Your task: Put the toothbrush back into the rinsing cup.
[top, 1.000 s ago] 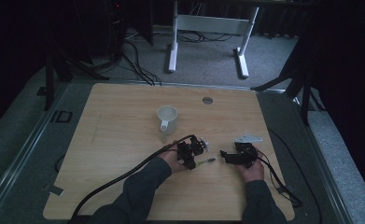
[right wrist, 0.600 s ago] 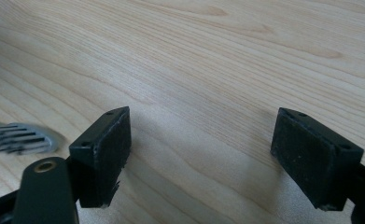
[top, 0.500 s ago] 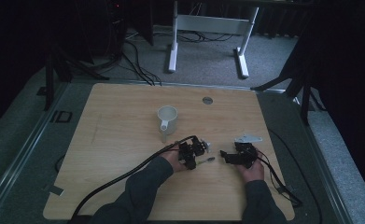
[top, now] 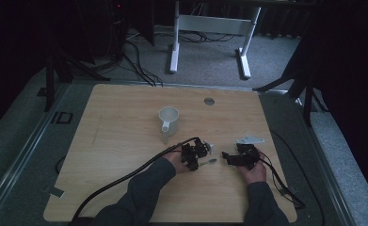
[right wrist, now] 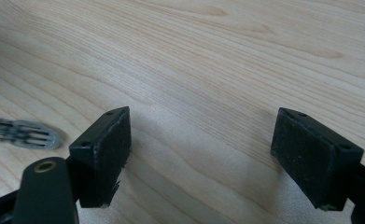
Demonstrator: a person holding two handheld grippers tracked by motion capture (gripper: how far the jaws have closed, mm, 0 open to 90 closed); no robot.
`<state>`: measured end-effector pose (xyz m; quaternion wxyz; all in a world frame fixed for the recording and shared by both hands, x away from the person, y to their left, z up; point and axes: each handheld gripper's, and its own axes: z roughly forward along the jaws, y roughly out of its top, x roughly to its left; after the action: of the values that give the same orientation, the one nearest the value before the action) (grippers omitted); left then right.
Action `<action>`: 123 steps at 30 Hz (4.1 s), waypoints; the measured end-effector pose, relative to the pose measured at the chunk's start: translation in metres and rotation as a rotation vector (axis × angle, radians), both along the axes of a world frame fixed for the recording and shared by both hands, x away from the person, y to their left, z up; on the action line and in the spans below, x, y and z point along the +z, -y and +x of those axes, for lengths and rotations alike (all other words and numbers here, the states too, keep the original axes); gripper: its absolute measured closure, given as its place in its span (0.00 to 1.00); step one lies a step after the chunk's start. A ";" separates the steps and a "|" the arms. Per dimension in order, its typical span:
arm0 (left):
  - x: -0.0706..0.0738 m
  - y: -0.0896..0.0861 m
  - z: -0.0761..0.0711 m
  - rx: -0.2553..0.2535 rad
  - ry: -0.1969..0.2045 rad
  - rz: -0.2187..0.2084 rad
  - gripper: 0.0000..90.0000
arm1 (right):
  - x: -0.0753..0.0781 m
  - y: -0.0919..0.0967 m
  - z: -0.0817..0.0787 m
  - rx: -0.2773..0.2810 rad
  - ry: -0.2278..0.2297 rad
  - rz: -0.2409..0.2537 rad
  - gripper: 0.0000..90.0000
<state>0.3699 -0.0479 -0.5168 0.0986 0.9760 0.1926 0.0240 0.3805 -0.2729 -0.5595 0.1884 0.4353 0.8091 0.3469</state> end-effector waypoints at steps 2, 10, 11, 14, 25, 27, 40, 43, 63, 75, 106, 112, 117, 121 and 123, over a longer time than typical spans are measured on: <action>0.000 0.000 0.000 0.001 0.000 -0.001 0.85 | 0.000 0.000 0.000 0.001 0.001 0.000 0.22; 0.000 0.000 -0.001 -0.008 -0.001 0.001 0.88 | 0.000 0.000 0.000 0.000 0.000 0.000 0.22; 0.000 0.000 -0.001 -0.009 -0.001 0.000 0.88 | 0.000 0.000 0.000 0.001 0.001 0.000 0.22; 0.000 0.000 -0.001 -0.012 -0.001 -0.001 0.88 | 0.000 0.000 0.000 0.000 0.000 0.001 0.22; 0.003 -0.003 0.000 -0.017 -0.016 -0.024 0.89 | 0.000 0.000 0.000 0.001 0.000 0.000 0.22; 0.004 -0.003 0.000 -0.016 -0.015 -0.030 0.89 | 0.000 0.000 0.000 0.001 0.000 0.000 0.22; 0.013 -0.007 -0.001 0.000 0.013 -0.074 0.89 | 0.000 0.000 0.000 0.001 0.000 0.000 0.22; 0.016 -0.008 -0.001 0.004 0.023 -0.081 0.89 | 0.000 0.000 0.000 0.001 0.001 0.000 0.22; 0.033 -0.014 -0.002 0.020 0.092 -0.161 0.89 | 0.000 0.000 0.000 0.000 0.000 0.001 0.22; 0.042 -0.018 -0.004 0.037 0.137 -0.206 0.89 | 0.000 0.000 0.000 0.000 0.000 0.001 0.22; 0.067 -0.036 -0.004 0.130 0.262 -0.380 0.89 | 0.000 0.000 0.000 0.000 0.000 0.000 0.22; 0.070 -0.040 -0.004 0.150 0.289 -0.400 0.89 | 0.000 0.000 0.000 -0.001 0.000 0.001 0.22; 0.073 -0.042 -0.004 0.170 0.307 -0.420 0.89 | 0.000 0.000 0.000 -0.001 -0.001 0.001 0.22; 0.074 -0.044 -0.004 0.176 0.322 -0.431 0.89 | 0.000 0.000 0.000 0.000 0.000 0.000 0.22; 0.075 -0.045 -0.004 0.180 0.320 -0.439 0.89 | 0.000 0.000 0.000 0.000 -0.001 0.000 0.22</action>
<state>0.3659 -0.0027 -0.4414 0.3344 0.8940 0.2611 0.1442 0.3805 -0.2729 -0.5594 0.1881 0.4355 0.8091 0.3468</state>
